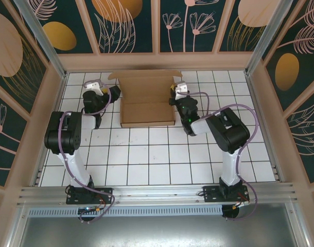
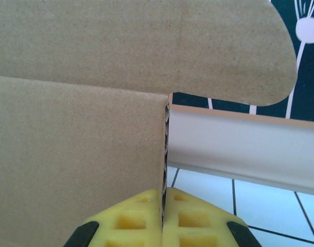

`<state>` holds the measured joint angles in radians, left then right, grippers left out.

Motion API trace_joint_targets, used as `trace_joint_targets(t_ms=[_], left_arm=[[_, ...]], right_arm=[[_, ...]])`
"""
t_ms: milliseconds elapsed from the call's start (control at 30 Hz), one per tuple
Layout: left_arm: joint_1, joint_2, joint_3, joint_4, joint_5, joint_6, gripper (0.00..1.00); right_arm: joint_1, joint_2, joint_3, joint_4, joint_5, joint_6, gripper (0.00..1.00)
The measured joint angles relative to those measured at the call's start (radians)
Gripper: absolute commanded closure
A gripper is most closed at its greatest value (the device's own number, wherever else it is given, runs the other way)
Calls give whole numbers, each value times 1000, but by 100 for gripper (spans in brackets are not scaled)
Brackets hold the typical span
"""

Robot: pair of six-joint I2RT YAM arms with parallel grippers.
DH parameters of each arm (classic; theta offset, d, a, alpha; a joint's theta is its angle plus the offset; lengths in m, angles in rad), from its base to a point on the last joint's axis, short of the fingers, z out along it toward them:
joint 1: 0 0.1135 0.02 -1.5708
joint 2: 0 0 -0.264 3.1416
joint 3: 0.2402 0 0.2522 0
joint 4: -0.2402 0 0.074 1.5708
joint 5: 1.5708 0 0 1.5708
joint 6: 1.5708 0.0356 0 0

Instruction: Fold the paper box

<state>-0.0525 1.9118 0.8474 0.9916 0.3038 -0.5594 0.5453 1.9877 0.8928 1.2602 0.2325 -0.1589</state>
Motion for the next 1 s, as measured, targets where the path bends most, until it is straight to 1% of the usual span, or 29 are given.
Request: trace_joint_targets(t_ms=[167,367,467,667,1000], left_arm=[[0,-3,-37,45,-28,-35,18],[-9,-23,-71,68,-29,-49,18],[-13,-34,-83,77,-29,-55,18],[-13,-49,-91,82,-33,-67,18],[-13,-50,-113,93,-56,-117,18]], right_arm=[[48,34,8,57,125,-17,100],[74,58,69,29,243,32,100],[87,69,122,-7,294,46,95],[105,71,165,-55,361,49,95],[132,77,236,-230,439,199,94]])
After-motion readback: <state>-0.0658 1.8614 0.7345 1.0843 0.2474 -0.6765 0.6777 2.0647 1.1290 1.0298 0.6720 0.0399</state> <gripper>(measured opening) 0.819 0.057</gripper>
